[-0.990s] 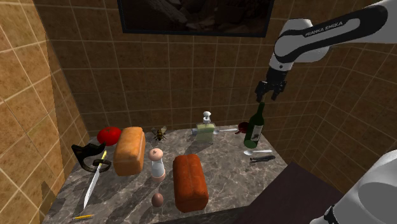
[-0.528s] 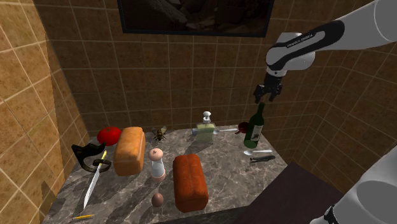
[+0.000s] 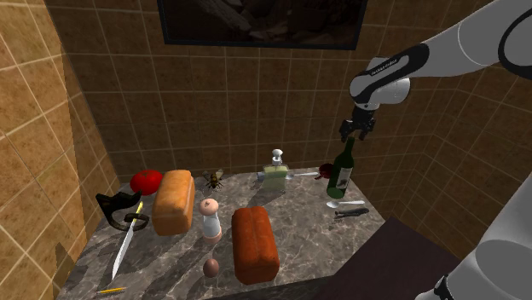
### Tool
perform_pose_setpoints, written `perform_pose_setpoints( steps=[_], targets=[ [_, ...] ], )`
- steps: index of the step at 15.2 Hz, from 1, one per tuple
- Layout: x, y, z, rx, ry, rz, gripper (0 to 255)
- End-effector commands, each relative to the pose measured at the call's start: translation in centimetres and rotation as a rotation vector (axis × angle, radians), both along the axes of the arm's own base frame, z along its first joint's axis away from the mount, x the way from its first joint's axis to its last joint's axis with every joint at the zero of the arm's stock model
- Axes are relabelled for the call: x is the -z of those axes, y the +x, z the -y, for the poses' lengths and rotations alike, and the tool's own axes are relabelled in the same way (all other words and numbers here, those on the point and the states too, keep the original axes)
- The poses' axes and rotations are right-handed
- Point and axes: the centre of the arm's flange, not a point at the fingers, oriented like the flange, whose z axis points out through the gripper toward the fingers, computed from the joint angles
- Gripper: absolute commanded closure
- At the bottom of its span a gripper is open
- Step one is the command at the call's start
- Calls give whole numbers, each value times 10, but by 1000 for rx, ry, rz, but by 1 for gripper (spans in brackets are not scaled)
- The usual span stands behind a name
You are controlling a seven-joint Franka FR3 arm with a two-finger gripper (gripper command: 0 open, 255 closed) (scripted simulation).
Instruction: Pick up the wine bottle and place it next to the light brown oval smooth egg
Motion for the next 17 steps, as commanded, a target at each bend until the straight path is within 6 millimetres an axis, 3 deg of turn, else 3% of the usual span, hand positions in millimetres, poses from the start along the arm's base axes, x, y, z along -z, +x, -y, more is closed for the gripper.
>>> perform_pose_setpoints(
  steps=[1,4,11,12,17],
  targets=[
    [10,2,1,0,0,1,0],
    [23,3,2,0,0,1,0],
    [23,3,2,0,0,0,0],
    [23,3,2,0,0,0,255],
    [23,3,2,0,0,0,255]
  ],
)
